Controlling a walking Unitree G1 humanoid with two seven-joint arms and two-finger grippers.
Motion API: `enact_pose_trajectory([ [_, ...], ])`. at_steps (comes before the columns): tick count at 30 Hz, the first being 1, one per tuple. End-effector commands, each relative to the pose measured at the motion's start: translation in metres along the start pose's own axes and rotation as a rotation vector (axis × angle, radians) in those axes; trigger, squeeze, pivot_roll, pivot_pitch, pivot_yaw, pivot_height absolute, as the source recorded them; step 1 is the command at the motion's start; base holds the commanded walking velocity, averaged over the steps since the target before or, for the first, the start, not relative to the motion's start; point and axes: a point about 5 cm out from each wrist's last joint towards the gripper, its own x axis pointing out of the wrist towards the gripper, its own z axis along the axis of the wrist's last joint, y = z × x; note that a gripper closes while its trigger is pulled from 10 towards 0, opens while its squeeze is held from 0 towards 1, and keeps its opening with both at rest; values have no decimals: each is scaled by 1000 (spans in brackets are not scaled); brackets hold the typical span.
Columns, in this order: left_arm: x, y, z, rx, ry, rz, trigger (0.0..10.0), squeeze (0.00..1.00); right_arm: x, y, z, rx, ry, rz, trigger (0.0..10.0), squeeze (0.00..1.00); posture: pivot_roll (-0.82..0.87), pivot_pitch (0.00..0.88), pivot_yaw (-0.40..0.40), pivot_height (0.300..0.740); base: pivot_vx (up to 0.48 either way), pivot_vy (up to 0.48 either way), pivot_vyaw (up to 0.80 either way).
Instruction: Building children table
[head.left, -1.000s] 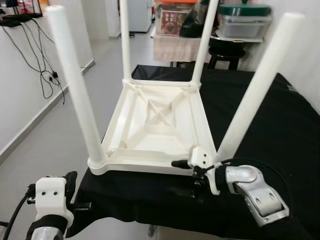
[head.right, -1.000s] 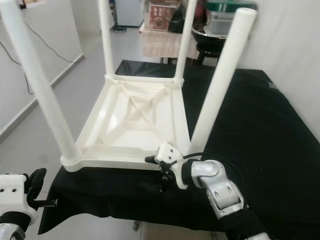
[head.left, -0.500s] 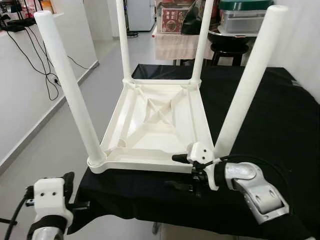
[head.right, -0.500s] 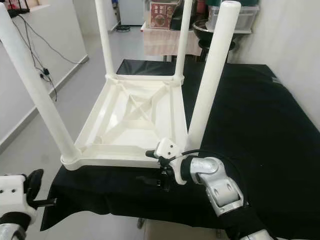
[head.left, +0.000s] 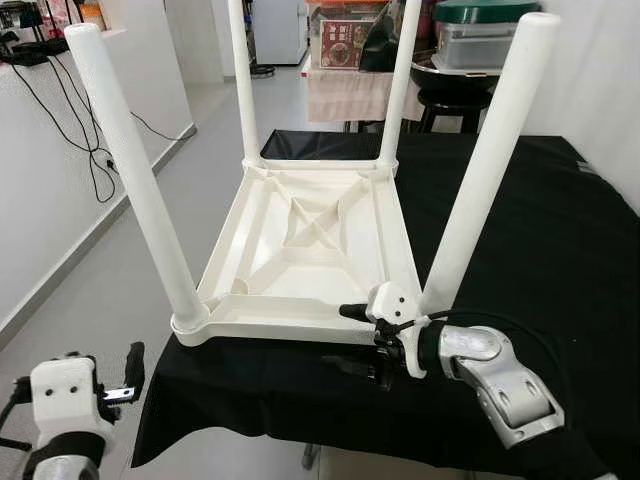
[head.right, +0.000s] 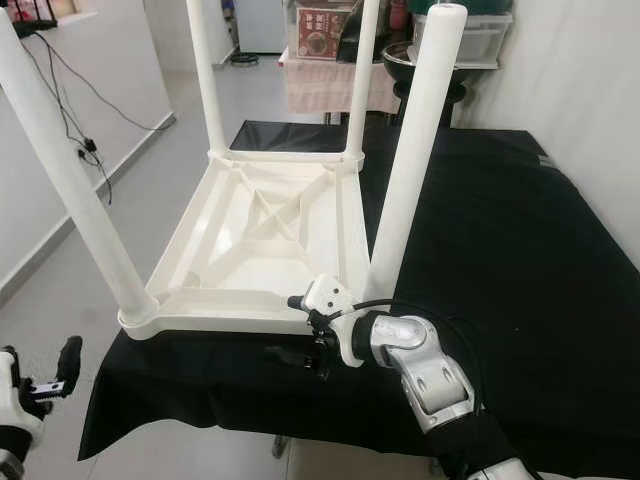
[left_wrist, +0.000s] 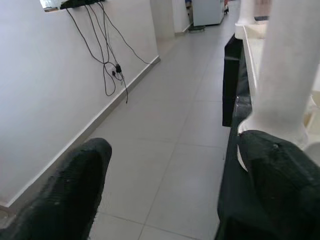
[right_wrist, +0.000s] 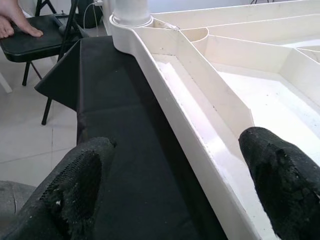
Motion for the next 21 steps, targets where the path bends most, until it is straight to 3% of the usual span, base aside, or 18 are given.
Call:
enact_pose_trajectory([
  [1, 2, 3, 1, -8, 3, -17, 10000, 1000, 3, 2, 3, -10, -7, 8, 10000, 0, -5, 17, 16, 740, 0, 0, 0],
  [4, 5, 2, 8, -25, -19, -43, 10000, 1000, 2, 2, 5, -8, -13, 5, 10000, 0, -8, 19, 20, 740, 0, 0, 0],
  [9, 17, -11, 28, -98, -79, -191, 10000, 1000, -3, 3, 9, -7, -30, 1, 10000, 0, -17, 37, 22, 740, 0, 0, 0],
  [14, 24, -22, 25, -104, -54, -285, 10000, 1000, -7, 6, 11, -6, -37, 10, 10000, 0, -40, 58, 27, 740, 0, 0, 0],
  [21, 50, -32, 20, -93, -25, -377, 10000, 1000, -26, 11, 15, -19, -21, 5, 10000, 0, -85, 107, 50, 740, 0, 0, 0],
])
